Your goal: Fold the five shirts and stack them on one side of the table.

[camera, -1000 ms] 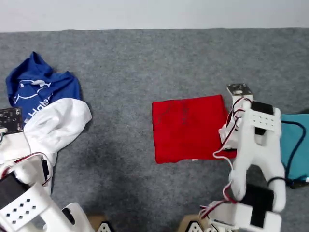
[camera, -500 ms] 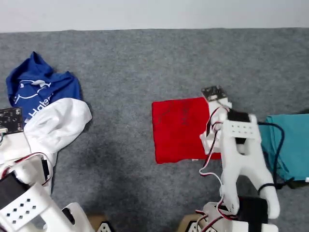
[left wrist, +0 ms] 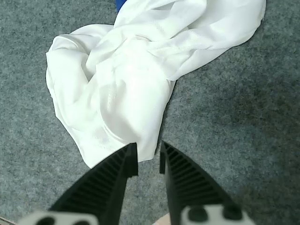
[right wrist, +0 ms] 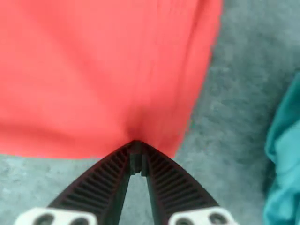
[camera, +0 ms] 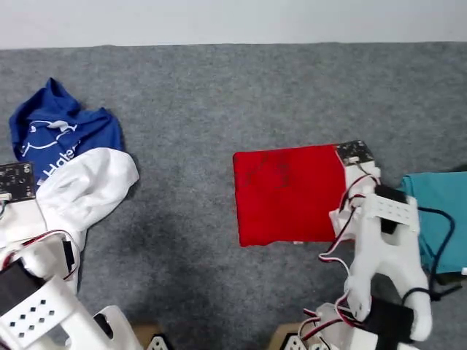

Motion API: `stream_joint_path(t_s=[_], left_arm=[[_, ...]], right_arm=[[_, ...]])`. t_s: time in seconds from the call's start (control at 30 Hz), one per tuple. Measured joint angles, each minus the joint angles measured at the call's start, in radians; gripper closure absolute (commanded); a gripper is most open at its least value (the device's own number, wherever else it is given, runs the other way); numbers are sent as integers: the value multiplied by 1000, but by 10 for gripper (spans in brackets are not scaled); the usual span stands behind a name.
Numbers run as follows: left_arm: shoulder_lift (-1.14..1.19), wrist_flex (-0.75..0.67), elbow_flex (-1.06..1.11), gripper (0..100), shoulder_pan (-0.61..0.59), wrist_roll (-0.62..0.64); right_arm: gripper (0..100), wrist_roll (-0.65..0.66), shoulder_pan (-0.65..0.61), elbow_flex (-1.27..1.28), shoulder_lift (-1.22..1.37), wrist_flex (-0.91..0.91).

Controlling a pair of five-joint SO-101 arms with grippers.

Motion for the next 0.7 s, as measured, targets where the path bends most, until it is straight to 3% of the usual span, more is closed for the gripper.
stream_joint_path(t_s=[0.2, 0.37, 0.53, 0.7], left_arm=[[0, 0, 0, 906, 0, 0], [0, 0, 0, 906, 0, 0], [0, 0, 0, 906, 0, 0], [0, 0, 0, 906, 0, 0]], right_arm=[[988, -25, -60, -51, -58, 155], [988, -98, -150, -51, -64, 153], [983, -110, -152, -52, -11, 101], [822, -144, -155, -126, -11, 112]])
